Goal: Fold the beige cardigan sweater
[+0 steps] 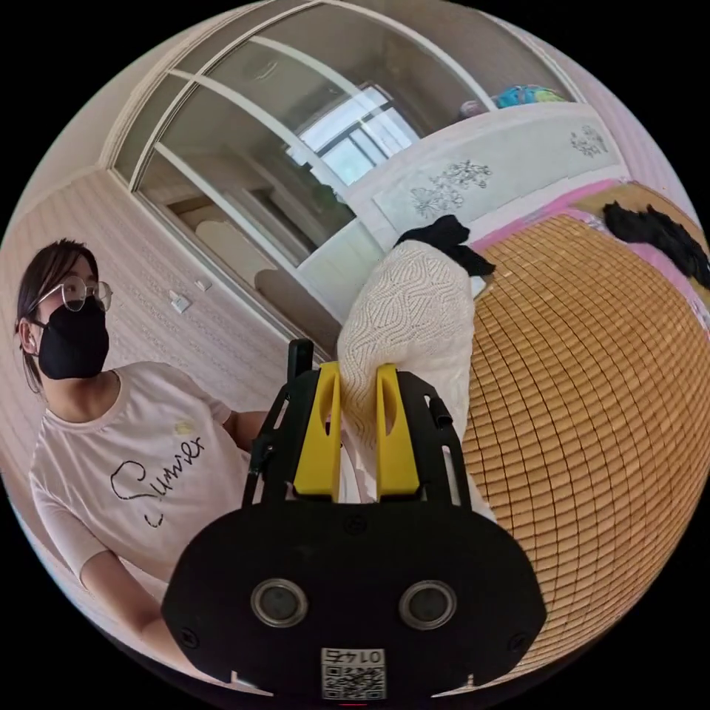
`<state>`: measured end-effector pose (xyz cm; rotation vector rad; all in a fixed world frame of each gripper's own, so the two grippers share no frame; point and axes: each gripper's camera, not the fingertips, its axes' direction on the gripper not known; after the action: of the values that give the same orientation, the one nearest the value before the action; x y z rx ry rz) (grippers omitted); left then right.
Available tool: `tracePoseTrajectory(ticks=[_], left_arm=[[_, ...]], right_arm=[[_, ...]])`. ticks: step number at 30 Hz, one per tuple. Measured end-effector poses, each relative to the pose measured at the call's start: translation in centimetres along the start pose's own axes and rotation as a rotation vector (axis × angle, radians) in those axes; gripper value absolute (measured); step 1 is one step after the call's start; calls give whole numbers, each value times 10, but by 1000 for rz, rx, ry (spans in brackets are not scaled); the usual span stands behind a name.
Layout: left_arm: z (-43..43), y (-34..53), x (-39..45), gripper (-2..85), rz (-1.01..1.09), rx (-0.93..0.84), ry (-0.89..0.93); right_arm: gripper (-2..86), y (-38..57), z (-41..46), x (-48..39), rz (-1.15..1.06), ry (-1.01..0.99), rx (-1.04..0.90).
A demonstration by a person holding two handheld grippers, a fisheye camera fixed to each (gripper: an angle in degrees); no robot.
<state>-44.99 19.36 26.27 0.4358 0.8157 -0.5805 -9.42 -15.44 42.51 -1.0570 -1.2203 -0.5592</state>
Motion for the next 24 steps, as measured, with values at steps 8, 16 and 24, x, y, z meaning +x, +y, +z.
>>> tracePoseTrajectory(ticks=[8,16,24], left_arm=[[-193,-156,-41,88,7,419,-322],[-149,-259,-246,105,-323,102,-768],[-127,-233,-248,112,-139,217,-819]], right_arm=[[77,-312,108,-19,-151,-202,-82],[25,-423,287,62,55,325,-356],[-8,-394,358,76,66,482,-474]])
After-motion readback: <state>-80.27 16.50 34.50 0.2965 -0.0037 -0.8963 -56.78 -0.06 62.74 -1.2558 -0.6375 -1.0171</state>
